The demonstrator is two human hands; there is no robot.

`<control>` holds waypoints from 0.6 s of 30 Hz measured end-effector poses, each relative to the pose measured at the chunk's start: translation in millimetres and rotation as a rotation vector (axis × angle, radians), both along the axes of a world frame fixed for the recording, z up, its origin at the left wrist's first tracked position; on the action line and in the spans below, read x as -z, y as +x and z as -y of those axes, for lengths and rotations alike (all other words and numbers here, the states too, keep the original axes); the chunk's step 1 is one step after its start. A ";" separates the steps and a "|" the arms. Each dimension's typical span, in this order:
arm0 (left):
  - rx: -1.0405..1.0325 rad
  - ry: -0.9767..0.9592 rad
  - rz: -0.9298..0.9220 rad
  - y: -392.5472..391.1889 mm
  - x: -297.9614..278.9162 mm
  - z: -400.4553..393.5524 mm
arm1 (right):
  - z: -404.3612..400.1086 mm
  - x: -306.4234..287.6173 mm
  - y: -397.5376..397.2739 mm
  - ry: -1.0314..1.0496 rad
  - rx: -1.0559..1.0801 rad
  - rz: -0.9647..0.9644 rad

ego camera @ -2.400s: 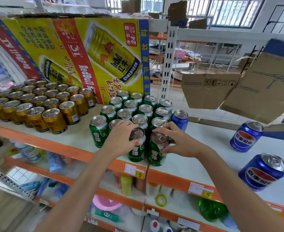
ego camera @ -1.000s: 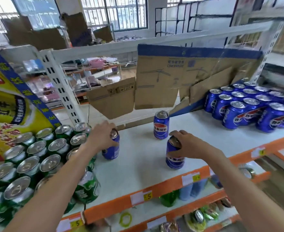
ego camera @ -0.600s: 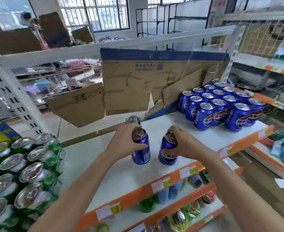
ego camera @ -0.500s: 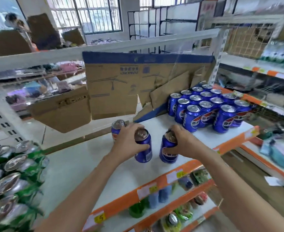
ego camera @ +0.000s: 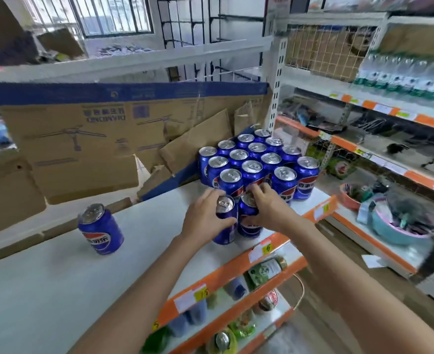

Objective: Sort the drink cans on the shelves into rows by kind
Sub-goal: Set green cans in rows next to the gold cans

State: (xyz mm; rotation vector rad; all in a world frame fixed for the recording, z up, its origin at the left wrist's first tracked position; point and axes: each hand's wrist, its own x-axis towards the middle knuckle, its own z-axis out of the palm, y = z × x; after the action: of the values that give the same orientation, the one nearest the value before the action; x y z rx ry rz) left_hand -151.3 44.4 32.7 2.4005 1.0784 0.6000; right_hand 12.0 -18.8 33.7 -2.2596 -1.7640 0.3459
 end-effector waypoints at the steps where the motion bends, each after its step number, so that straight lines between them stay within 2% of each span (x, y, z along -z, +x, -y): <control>1: -0.001 0.001 0.003 7.4 0.6 -1.9 | -2.6 0.5 7.3 0.010 0.016 0.014; 5: 0.000 -0.002 0.015 27.7 3.6 -12.0 | -7.1 -7.2 30.3 0.005 0.034 0.260; 7: 0.002 0.000 -0.002 29.8 5.9 -16.5 | -9.1 -11.0 37.0 -0.016 0.012 0.315; 13: 0.062 -0.012 0.013 26.0 12.4 -19.2 | -20.9 -15.3 30.5 -0.046 0.092 0.276; 18: 0.193 -0.157 0.079 14.7 16.5 -14.6 | -20.3 -8.6 28.6 -0.008 0.099 0.256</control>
State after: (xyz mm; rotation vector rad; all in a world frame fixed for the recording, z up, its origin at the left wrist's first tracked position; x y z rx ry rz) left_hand -136.6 59.0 16.2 2.2908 0.8173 0.5189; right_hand 40.6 1.5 42.3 -2.4794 -1.7580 0.0454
